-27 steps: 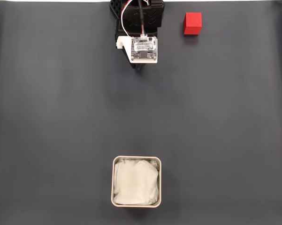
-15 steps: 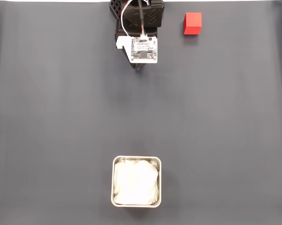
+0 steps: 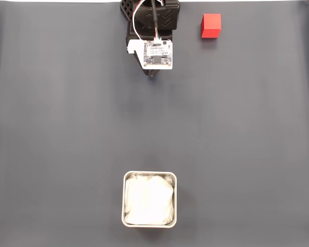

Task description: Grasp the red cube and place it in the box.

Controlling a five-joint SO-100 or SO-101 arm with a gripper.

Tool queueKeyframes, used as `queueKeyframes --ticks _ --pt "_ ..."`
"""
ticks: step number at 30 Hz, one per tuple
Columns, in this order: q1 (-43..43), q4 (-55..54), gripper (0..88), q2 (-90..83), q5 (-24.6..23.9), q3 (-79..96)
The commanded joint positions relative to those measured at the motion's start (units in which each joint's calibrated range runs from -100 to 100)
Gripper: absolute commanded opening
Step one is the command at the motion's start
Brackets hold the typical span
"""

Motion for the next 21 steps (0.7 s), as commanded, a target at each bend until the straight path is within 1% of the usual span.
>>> queueKeyframes --ticks 1,4,7,9,11,14,21 --pt "0.32 0.87 0.0 0.00 0.39 0.45" --pt "0.82 -3.72 0.0 0.00 0.05 0.18" --pt "1.46 -11.58 0.0 0.95 -0.44 -2.19" --pt "1.39 -16.42 0.0 3.73 -0.93 -6.48" --pt "1.10 -19.04 0.0 6.85 -1.27 -12.50" --pt "0.89 -19.70 0.0 11.44 -1.07 -21.99" --pt "1.32 -18.22 0.0 21.84 -0.44 -37.14"
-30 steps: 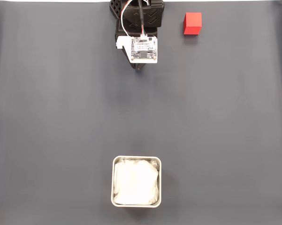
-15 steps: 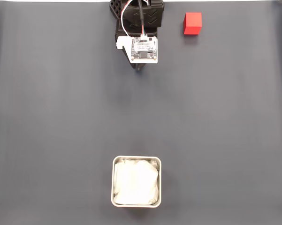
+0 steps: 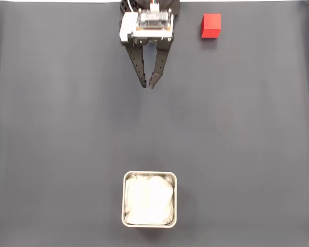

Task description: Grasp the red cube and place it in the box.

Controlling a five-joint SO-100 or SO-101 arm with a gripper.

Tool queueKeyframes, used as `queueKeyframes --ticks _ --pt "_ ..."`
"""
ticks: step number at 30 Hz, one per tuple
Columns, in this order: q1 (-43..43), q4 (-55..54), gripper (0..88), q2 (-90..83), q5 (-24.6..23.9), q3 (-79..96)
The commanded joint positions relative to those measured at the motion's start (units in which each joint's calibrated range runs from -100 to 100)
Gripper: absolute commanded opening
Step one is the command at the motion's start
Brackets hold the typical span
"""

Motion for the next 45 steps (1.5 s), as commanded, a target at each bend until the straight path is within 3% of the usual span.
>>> queueKeyframes --ticks 1,11,45 --pt "-0.02 0.80 0.0 5.59 0.44 -9.31" --pt "-0.02 6.87 0.0 16.17 2.34 -24.36" --pt "-5.91 16.54 0.0 27.78 5.27 -38.96"
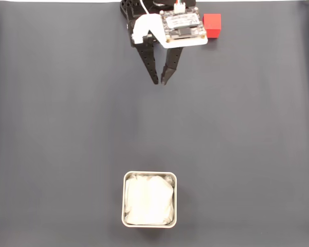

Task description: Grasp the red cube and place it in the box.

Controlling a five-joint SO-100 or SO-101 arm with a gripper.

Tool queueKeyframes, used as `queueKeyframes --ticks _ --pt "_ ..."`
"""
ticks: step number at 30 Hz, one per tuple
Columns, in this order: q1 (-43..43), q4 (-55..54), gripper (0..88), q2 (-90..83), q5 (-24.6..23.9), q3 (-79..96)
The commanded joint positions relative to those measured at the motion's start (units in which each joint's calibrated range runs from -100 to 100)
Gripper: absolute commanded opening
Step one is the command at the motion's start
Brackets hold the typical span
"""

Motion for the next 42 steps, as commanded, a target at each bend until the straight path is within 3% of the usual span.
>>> queueKeyframes --ticks 1,42 --pt "-1.66 1.36 0.0 0.16 0.78 -2.80" --pt "-27.02 2.75 0.8 -3.30 0.98 4.59"
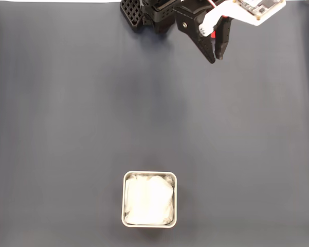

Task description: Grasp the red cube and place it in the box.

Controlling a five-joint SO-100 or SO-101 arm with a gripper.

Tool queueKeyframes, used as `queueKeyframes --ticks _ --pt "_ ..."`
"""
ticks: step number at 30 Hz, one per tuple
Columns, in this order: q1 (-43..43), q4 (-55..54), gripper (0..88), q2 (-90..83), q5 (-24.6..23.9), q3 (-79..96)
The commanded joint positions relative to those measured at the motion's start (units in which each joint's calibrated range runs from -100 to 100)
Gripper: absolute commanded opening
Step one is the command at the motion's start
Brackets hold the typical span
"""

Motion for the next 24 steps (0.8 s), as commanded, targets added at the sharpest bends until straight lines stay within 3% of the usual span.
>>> queueKeyframes --ticks 1,24 --pt "-2.36 0.13 0.4 -1.83 0.00 0.44" --pt "-16.92 0.05 0.0 -4.86 -1.12 9.38"
